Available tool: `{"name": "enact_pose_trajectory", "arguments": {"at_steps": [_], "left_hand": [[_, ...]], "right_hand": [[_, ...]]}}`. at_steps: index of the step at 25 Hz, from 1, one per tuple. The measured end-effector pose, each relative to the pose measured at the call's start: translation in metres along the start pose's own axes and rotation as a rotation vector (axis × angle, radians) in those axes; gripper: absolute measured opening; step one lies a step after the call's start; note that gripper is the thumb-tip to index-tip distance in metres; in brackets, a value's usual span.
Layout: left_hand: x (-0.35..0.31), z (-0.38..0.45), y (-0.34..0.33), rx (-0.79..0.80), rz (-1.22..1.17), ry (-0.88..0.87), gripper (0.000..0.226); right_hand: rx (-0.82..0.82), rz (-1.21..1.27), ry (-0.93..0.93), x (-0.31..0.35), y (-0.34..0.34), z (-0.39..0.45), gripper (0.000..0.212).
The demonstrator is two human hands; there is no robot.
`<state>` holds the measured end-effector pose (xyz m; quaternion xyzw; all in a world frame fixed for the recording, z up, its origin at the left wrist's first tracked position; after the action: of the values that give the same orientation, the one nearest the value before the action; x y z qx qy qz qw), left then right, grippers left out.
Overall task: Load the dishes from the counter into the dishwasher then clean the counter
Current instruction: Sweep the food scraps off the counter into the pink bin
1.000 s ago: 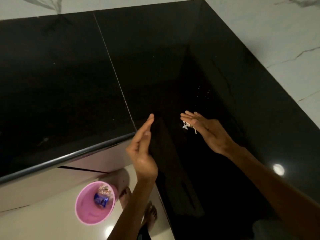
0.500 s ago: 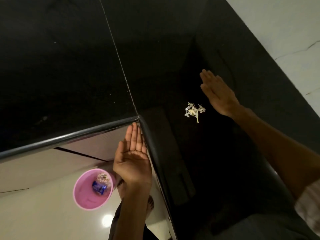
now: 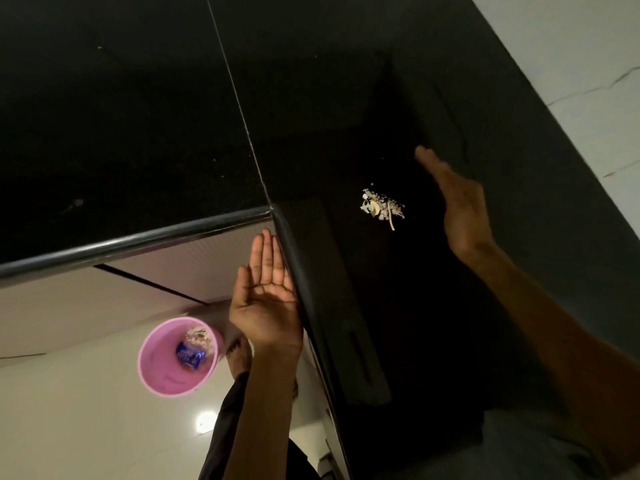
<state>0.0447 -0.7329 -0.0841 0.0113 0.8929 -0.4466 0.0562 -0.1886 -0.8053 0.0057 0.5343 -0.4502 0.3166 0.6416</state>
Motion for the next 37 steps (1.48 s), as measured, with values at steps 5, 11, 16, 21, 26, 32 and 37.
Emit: {"name": "enact_pose_trajectory", "arguments": {"at_steps": [5, 11, 16, 21, 26, 32, 37], "left_hand": [[0.001, -0.003, -0.003, 0.025, 0.002, 0.014, 0.04], [0.003, -0.002, -0.002, -0.001, 0.001, -0.005, 0.042], [0.005, -0.002, -0.002, 0.01, -0.03, 0.004, 0.042], [0.004, 0.0, 0.0, 0.017, -0.007, 0.001, 0.041], [0.006, 0.004, -0.002, 0.023, -0.005, 0.0, 0.043], [0.006, 0.004, -0.004, 0.024, 0.009, 0.005, 0.043], [0.005, 0.005, -0.005, -0.025, -0.052, -0.005, 0.048]], "right_hand": [[0.17, -0.619, 0.059, -0.022, -0.004, 0.067, 0.053], [0.344, -0.671, 0.317, -0.018, -0.03, 0.02, 0.058], [0.459, -0.141, 0.095, -0.004, -0.031, -0.02, 0.055], [0.147, -0.512, 0.052, -0.015, -0.01, 0.004, 0.062], [0.311, -0.844, 0.304, -0.023, -0.046, -0.028, 0.067], [0.301, -0.671, 0.369, -0.003, -0.076, -0.078, 0.063], [0.079, -0.272, 0.078, -0.003, -0.059, -0.076, 0.059]]}}
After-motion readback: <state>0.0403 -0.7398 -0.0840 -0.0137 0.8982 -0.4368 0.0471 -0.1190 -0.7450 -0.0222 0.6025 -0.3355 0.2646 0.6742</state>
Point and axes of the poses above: each hand's wrist, its own z-axis towards the middle knuckle, its own y-axis out of the back of the hand, x = y × z, the point moved 2 cm from there along z, towards the middle knuckle, and after that the axes turned 8 degrees about -x, right-handed, at the moved point
